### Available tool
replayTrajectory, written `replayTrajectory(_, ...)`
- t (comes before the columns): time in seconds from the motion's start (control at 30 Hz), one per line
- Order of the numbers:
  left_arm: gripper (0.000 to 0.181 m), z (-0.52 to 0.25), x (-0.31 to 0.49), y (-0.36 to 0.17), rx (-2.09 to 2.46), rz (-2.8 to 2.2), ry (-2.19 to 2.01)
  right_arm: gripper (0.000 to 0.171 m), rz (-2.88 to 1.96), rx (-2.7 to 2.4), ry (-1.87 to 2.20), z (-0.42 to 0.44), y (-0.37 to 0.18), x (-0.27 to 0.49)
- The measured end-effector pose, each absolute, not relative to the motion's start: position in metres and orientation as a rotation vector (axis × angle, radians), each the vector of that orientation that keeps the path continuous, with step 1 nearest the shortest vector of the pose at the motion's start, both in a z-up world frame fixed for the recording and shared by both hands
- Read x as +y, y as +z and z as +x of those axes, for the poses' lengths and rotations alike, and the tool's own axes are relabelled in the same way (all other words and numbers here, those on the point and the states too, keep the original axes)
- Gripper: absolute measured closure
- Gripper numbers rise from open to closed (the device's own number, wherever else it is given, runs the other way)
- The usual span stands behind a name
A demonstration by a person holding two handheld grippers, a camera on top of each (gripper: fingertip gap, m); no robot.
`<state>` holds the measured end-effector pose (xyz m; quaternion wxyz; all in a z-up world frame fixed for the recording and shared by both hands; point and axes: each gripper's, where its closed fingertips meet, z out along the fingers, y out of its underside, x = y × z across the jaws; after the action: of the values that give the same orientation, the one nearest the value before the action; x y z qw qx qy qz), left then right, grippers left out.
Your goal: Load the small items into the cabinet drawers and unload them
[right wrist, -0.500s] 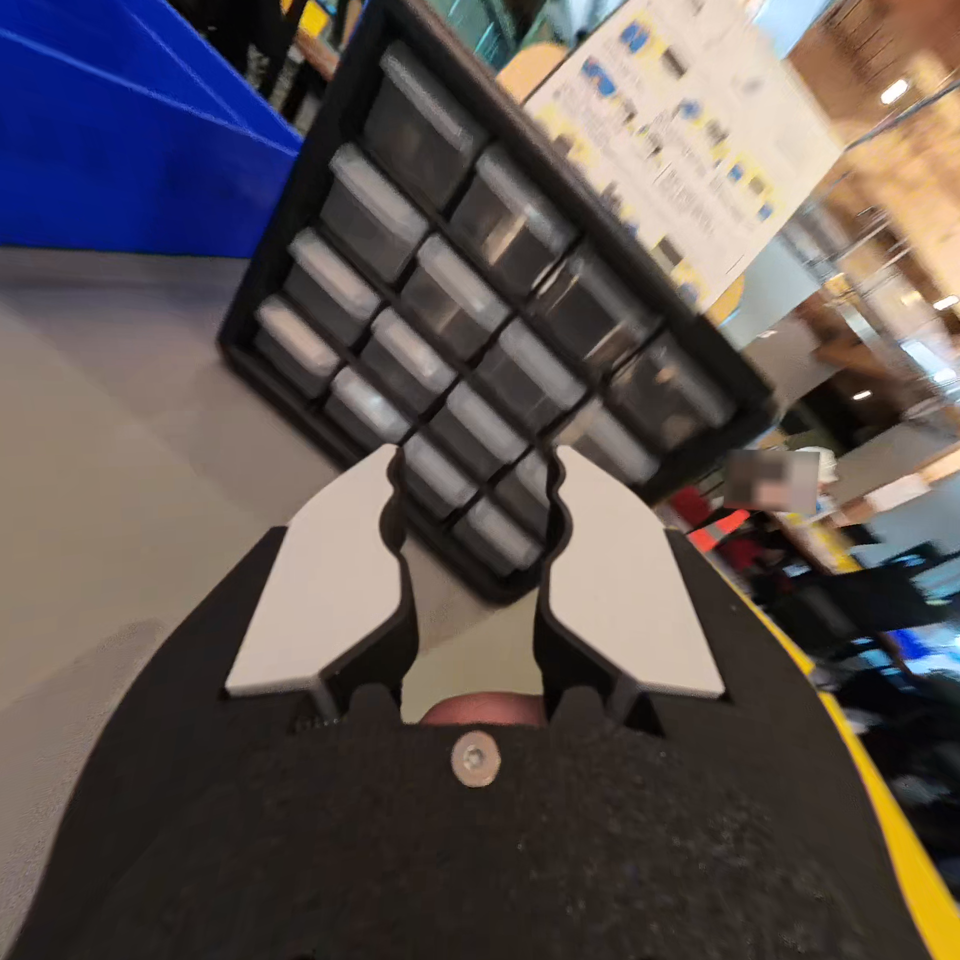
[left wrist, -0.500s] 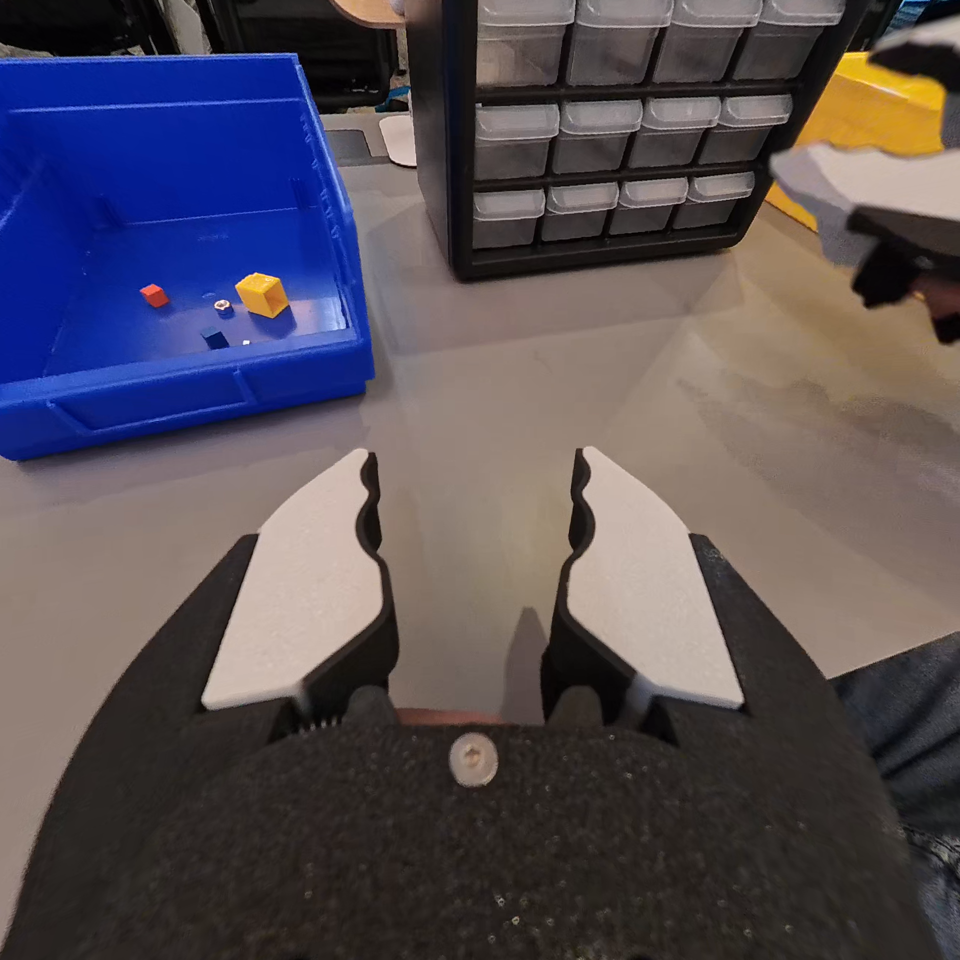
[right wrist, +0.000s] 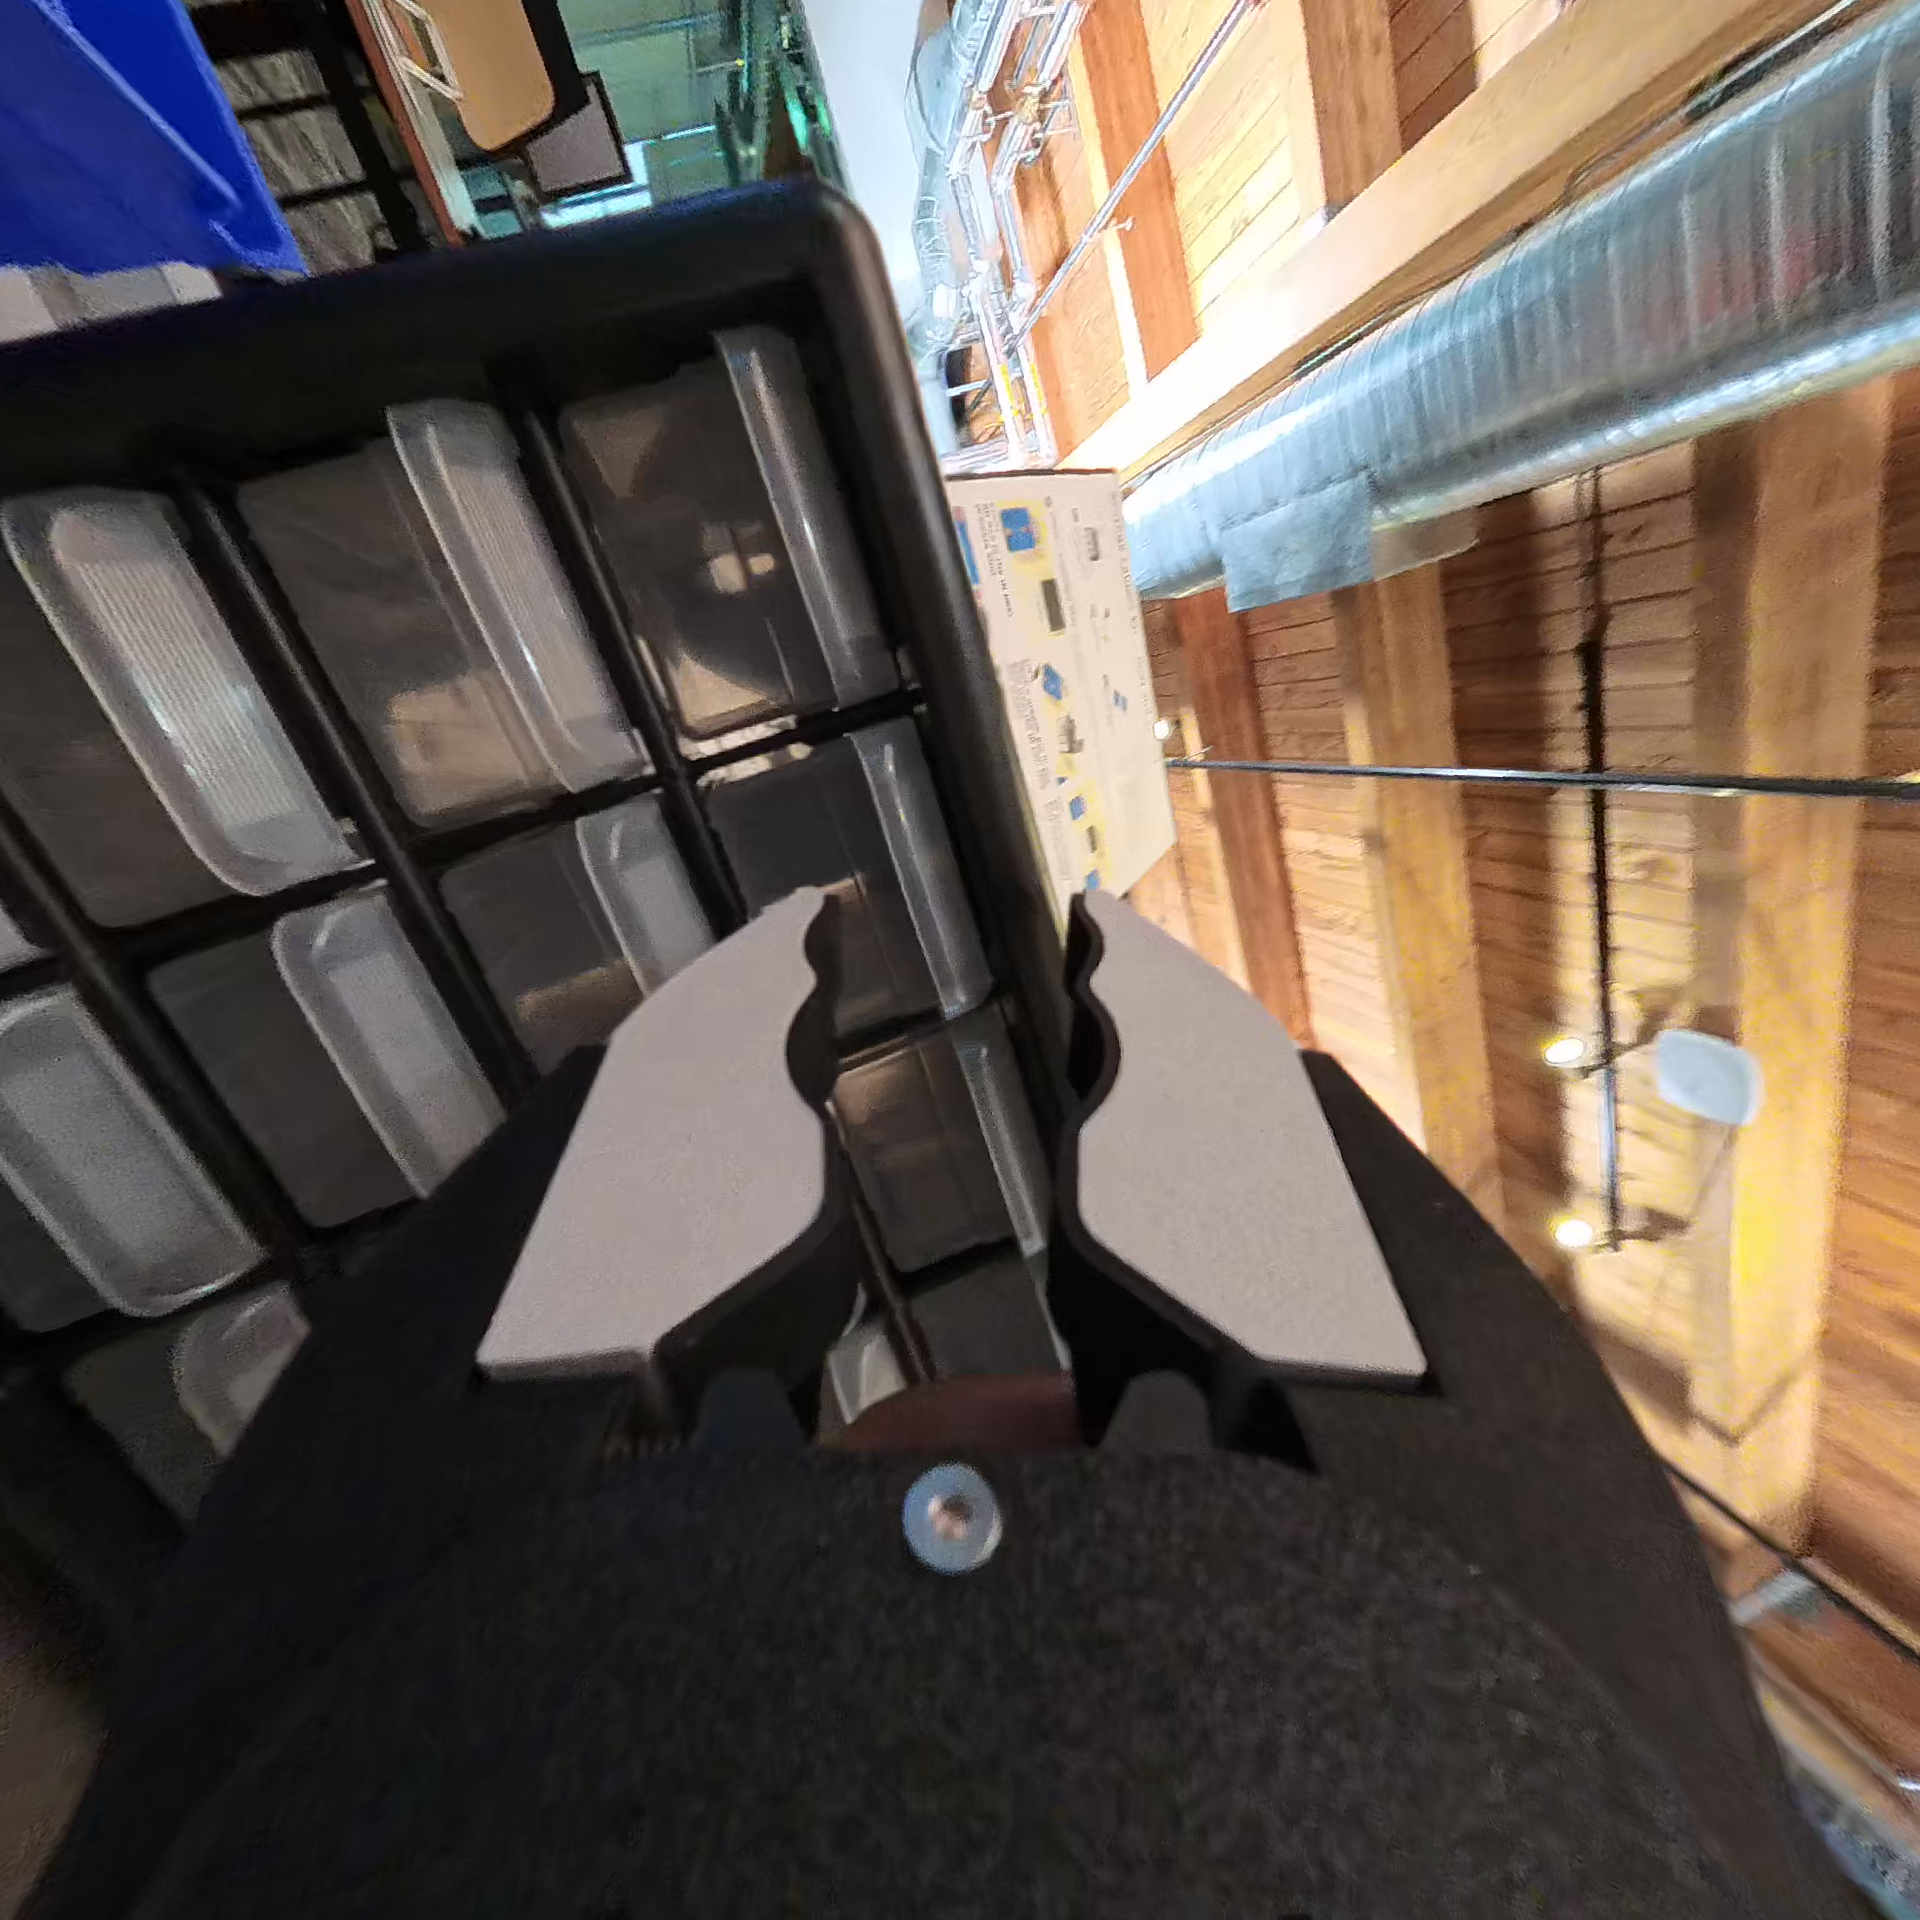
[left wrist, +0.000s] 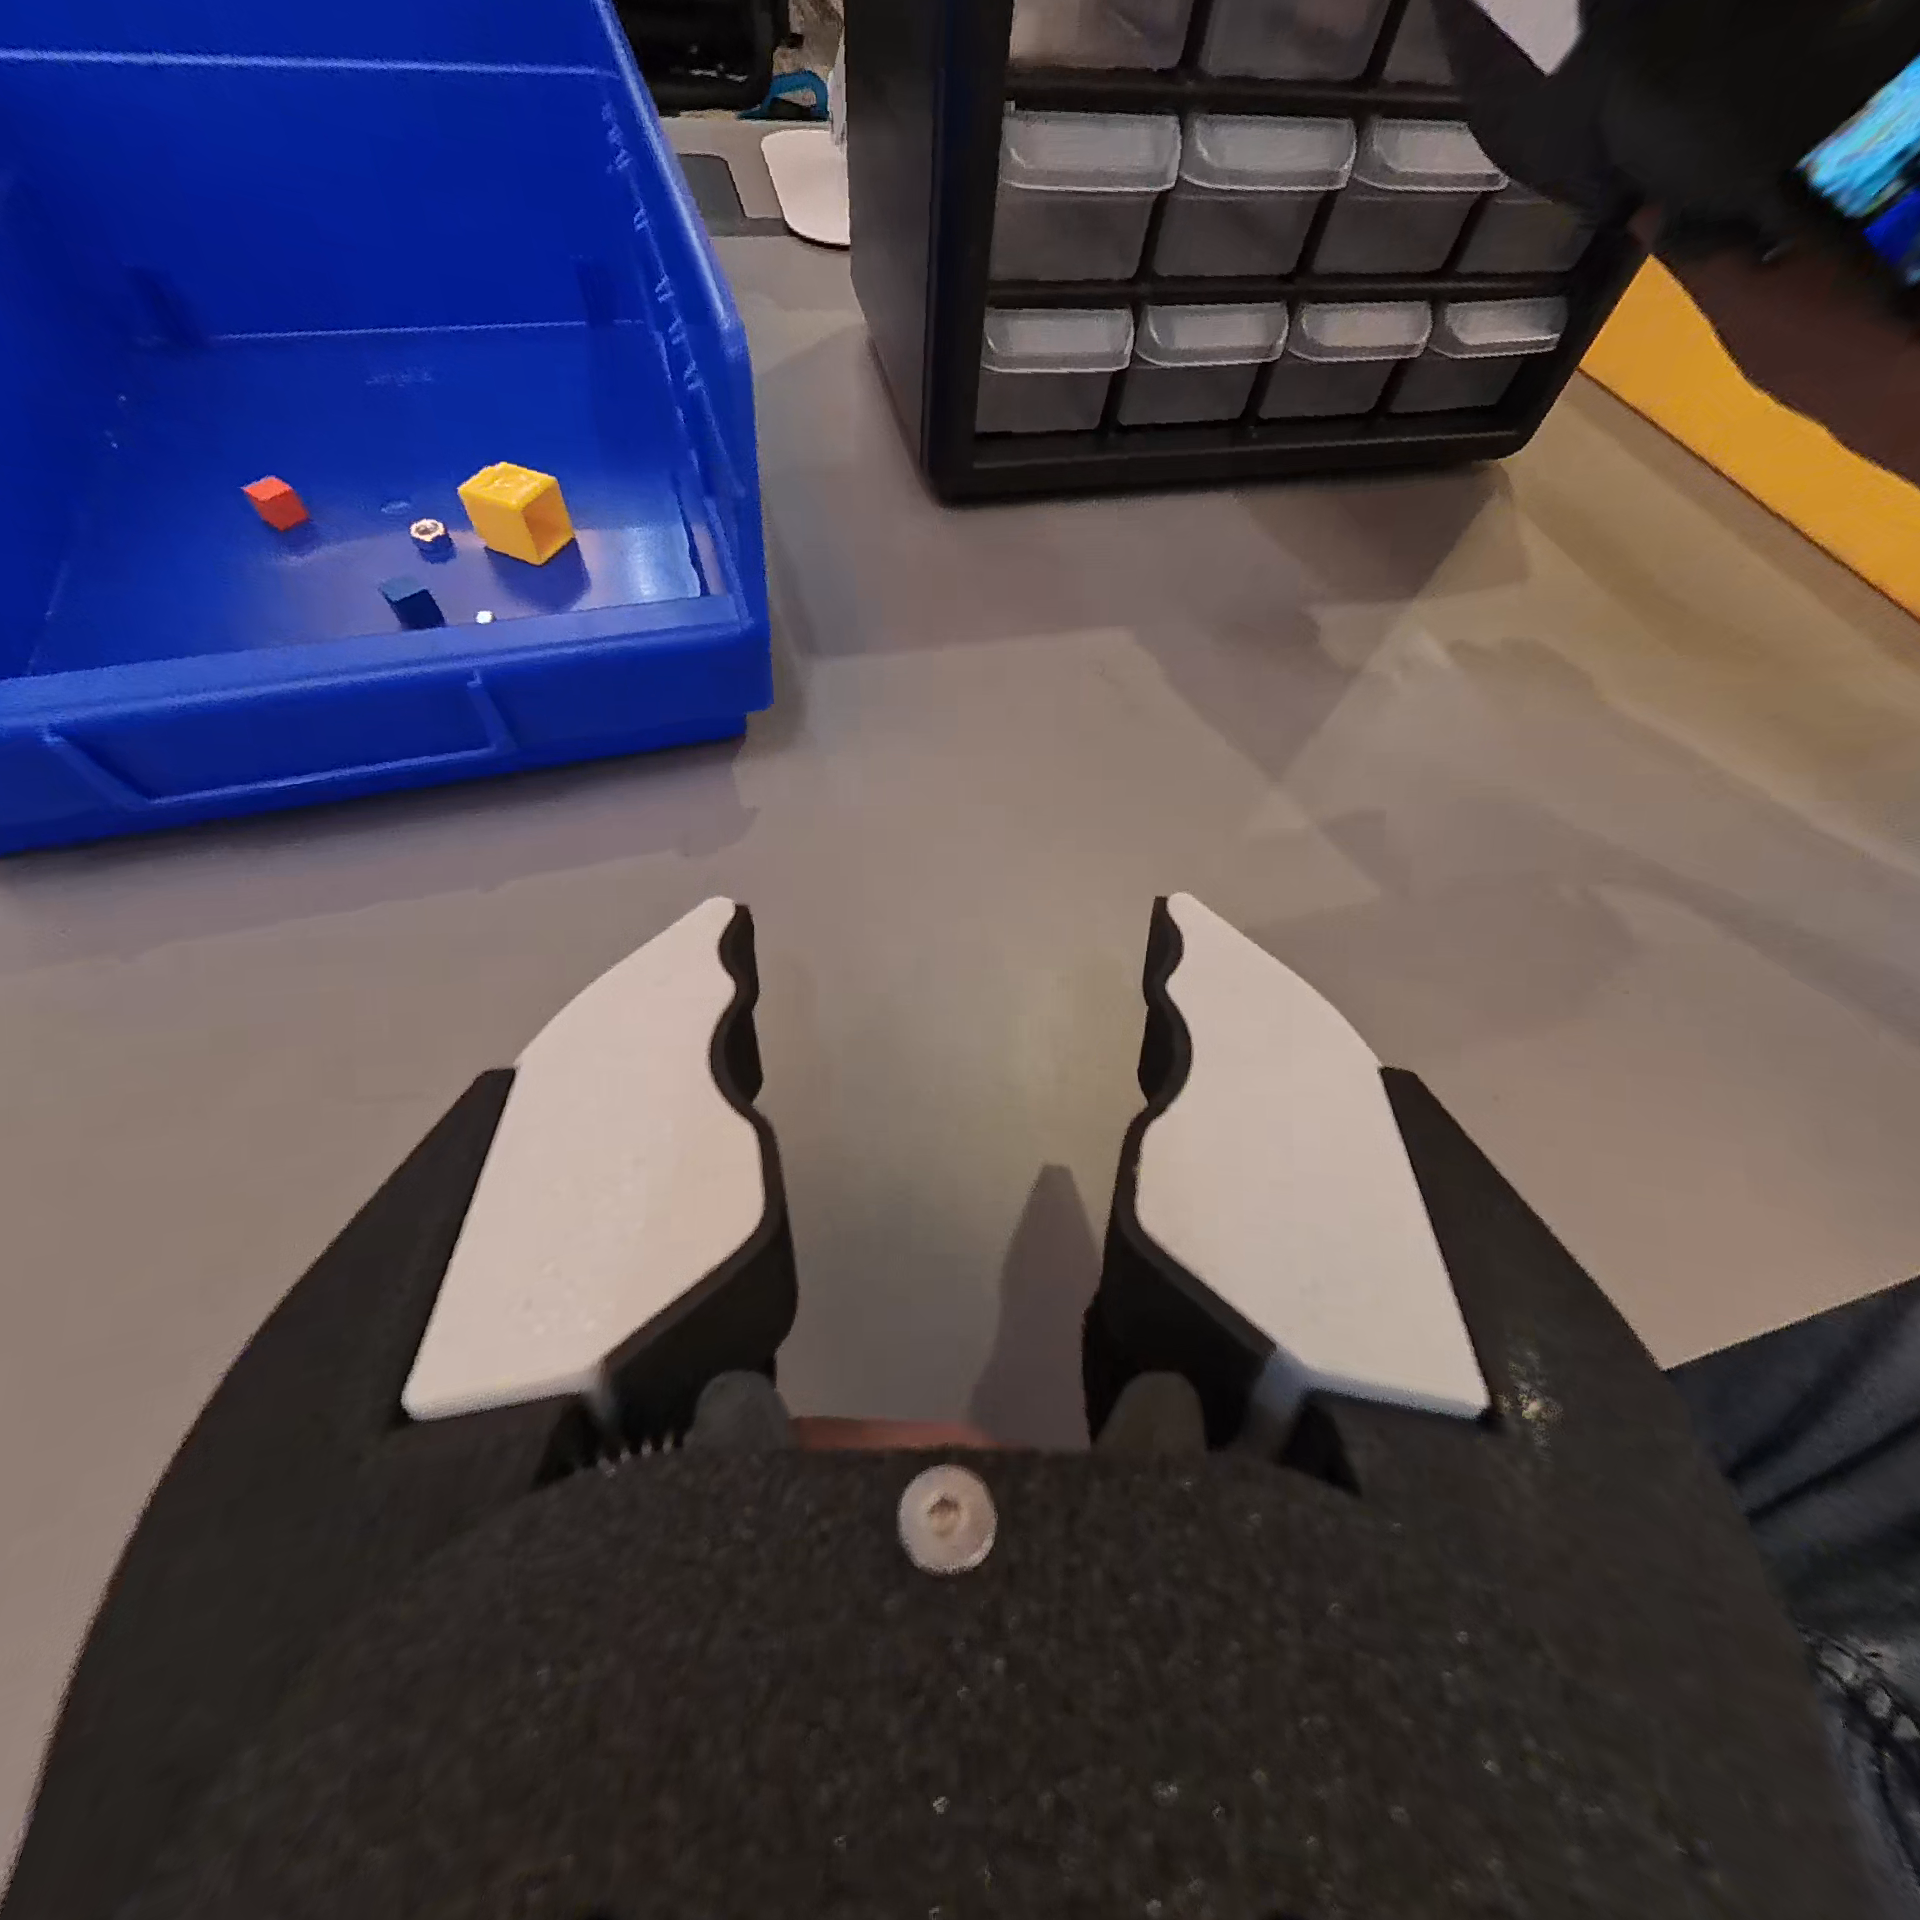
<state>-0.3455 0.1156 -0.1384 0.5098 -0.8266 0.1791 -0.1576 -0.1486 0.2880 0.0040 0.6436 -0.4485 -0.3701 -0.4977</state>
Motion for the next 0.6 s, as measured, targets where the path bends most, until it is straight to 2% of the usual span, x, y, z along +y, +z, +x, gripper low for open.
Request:
replayTrajectory(0.23,0.11,-0.348,0.117,-0.14,0.427,-2.001,-0.377,0.15,-0.93,-0.85,-1.206,-0.15,0.009,0.287)
replayTrajectory(0.3,0.11,-0.349,0.117,-0.14,0.447,-1.993,-0.335,0.166,-0.939,-0.879,-1.201,-0.152,0.002,0.287)
replayTrajectory(0.57,0.109,-0.343,0.115,-0.144,0.484,-2.006,-0.316,0.164,-0.968,-0.855,-1.134,-0.159,0.0,0.261)
replayTrajectory(0.6,0.109,-0.343,0.114,-0.145,0.479,-2.014,-0.329,0.159,-1.002,-0.853,-1.098,-0.159,-0.003,0.257)
